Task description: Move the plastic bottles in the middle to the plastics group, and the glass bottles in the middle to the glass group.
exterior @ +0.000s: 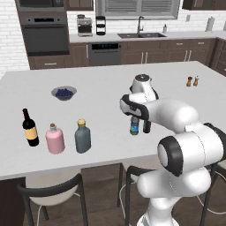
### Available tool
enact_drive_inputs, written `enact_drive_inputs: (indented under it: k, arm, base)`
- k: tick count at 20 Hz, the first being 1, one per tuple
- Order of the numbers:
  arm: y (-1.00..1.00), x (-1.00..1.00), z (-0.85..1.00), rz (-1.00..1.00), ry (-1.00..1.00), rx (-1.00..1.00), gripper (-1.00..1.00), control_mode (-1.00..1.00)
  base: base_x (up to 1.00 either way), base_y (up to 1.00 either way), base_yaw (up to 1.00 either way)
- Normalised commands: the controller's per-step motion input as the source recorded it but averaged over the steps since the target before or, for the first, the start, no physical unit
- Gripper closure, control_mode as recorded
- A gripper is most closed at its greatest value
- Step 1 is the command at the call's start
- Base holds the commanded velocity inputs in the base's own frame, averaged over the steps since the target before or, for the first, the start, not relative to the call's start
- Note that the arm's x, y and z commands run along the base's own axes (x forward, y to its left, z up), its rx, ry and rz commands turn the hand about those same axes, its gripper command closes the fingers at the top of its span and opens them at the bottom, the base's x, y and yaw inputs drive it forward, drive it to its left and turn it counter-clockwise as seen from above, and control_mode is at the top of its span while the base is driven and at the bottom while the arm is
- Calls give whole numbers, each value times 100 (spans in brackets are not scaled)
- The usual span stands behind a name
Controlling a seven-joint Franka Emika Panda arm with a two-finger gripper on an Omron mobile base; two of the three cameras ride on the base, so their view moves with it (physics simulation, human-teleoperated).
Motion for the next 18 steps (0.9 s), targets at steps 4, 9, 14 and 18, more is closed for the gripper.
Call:
enact_drive_inputs:
  k: [4, 9, 14, 18]
  arm:
    - [0, 24, 0, -4, 0, 0, -100, -100]
    - [-4, 5, -15, 0, 0, 0, -100, -100]
    - [-10, 9, -37, 0, 0, 0, -100, -100]
    - [-9, 8, -29, 0, 0, 0, -100, -100]
  base:
    - [0, 0, 0]
    - [0, 0, 0]
    - [0, 0, 0]
    - [0, 0, 0]
